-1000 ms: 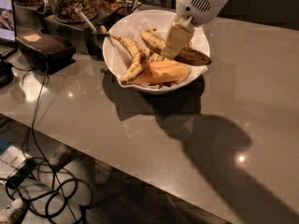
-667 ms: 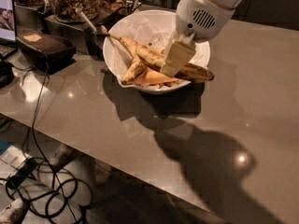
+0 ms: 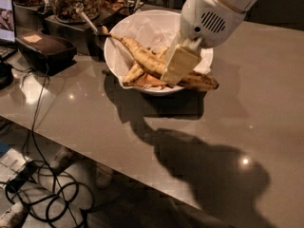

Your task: Pick banana from white bowl

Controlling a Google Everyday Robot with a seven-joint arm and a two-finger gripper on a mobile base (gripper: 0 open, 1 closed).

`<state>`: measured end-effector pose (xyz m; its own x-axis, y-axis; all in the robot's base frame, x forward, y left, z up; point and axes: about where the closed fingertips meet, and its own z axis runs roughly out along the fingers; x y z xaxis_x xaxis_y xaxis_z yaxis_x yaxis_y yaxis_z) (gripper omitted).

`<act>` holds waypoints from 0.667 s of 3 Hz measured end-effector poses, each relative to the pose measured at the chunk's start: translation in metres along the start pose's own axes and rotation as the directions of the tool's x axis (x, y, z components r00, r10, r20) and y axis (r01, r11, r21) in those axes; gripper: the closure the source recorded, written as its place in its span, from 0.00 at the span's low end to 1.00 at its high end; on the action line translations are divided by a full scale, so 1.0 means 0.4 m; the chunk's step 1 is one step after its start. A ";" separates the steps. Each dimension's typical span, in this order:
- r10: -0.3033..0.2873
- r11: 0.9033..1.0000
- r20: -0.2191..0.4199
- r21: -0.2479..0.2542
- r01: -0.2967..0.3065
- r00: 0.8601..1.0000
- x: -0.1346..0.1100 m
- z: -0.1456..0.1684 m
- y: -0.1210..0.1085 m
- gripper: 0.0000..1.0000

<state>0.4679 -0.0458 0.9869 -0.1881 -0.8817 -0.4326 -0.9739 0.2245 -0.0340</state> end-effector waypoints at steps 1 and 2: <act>-0.027 0.998 0.025 -0.047 0.028 0.999 -0.020 0.009 0.071 1.00; -0.067 0.994 0.036 -0.079 0.069 0.997 -0.039 0.018 0.126 1.00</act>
Offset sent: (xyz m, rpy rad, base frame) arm -0.0712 0.0395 -0.0047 0.0428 0.0630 0.1597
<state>0.4227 -0.0178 0.9856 -0.1180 -0.8792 -0.4617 -0.9916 0.1294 0.0070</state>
